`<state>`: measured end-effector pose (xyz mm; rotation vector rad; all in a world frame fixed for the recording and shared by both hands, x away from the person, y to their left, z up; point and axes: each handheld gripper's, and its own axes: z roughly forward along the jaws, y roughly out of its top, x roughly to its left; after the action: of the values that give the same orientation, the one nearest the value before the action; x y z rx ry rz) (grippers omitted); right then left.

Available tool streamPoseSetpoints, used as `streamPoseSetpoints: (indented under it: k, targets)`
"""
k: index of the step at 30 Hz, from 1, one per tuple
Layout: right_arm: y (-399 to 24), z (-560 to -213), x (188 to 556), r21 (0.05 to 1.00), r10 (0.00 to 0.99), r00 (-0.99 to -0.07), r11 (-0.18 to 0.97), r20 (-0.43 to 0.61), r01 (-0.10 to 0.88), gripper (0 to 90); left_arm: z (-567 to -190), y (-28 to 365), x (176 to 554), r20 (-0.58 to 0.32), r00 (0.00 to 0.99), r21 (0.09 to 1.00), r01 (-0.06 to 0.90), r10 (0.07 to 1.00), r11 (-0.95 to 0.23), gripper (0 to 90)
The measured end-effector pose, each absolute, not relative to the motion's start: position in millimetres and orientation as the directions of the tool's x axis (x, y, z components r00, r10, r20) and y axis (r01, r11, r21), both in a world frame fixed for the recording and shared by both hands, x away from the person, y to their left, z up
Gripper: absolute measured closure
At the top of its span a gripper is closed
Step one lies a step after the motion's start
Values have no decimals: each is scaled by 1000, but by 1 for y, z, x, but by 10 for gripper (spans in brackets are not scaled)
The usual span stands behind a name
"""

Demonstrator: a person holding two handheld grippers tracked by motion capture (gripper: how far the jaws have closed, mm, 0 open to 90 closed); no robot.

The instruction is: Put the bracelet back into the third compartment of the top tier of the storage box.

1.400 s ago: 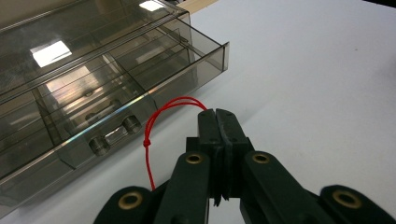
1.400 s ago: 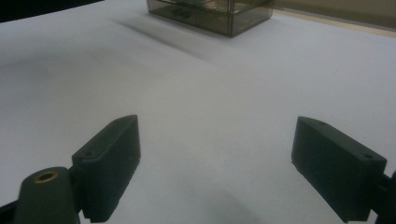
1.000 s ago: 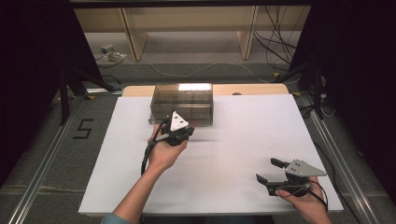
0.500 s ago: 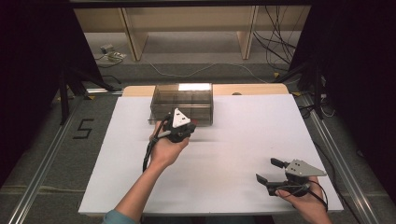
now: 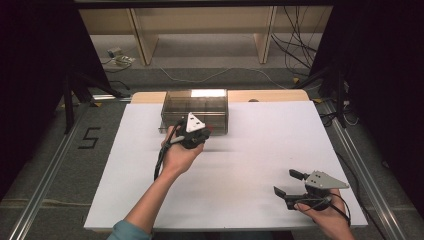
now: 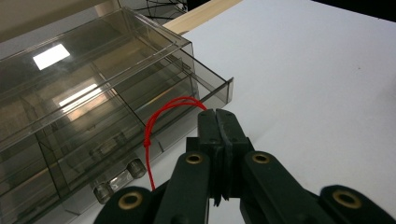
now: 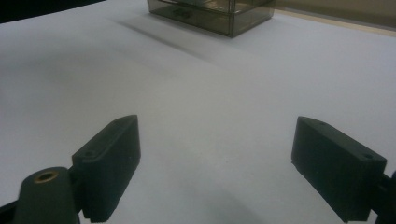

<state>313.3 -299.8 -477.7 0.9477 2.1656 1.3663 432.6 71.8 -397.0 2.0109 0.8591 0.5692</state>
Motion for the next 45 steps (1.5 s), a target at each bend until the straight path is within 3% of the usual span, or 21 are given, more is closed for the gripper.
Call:
streamPoseSetpoints:
  k: [45]
  targets:
    - [-301, -478, 313, 901, 733, -680, 280, 23, 332, 160, -386, 51, 457, 89, 678, 825, 360, 730, -435, 897]
